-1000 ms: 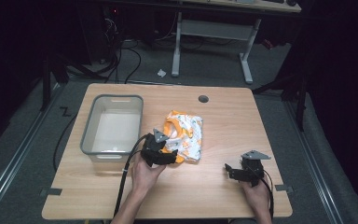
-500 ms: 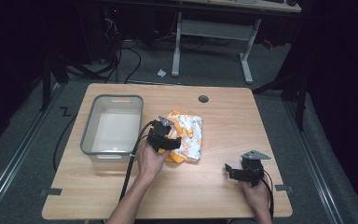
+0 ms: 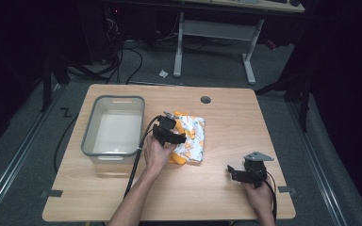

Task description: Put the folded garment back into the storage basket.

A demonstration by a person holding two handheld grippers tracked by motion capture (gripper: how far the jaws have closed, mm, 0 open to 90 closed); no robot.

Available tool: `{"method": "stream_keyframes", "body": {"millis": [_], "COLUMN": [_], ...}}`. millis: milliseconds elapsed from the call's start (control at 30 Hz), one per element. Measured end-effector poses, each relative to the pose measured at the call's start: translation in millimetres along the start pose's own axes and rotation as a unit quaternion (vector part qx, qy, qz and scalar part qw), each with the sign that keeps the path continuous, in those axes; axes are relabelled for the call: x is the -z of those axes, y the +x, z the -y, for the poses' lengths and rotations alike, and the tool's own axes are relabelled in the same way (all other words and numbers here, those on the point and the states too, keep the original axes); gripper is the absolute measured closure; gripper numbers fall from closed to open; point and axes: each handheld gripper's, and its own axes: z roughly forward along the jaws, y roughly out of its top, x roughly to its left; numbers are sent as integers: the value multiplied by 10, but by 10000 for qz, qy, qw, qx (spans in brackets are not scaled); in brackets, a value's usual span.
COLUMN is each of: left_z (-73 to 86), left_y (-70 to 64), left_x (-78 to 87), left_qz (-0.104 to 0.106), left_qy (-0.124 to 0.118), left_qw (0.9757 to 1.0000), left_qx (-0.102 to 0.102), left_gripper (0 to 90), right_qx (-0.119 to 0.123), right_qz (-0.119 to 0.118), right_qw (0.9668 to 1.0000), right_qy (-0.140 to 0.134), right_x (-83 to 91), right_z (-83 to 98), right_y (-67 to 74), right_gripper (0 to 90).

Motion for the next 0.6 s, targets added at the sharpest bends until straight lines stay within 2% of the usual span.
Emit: {"method": "stream_keyframes", "body": {"millis": [167, 267, 300, 333, 367, 500, 600], "left_z": [30, 48, 62, 62, 79, 106, 117], "left_y": [60, 74, 87, 87, 118, 145, 138], "left_x": [-153, -212, -247, -247, -287, -353, -390], "left_qz": [-131, -209, -317, -317, -344, -297, -272], "left_qy": [167, 248, 341, 341, 481, 657, 722], "left_qw": [9997, 9994, 9989, 9989, 9982, 9973, 9969], "left_qx": [110, 74, 52, 52, 109, 150, 160], "left_gripper": [208, 205, 205, 203, 201, 193, 200], "right_qx": [0, 1, -1, -1, -1, -2, 0], "right_qz": [1, 1, 1, 0, 0, 1, 0], "right_qw": [10000, 10000, 10000, 10000, 10000, 10000, 10000], "right_qy": [0, -1, 0, -1, 0, -1, -1], "right_x": [0, 0, 0, 0, 0, 0, 0], "right_z": [0, 0, 0, 0, 0, 0, 0], "right_y": [0, 0, 0, 0, 0, 0, 0], "right_gripper": [165, 165, 165, 165, 165, 165, 165]}}
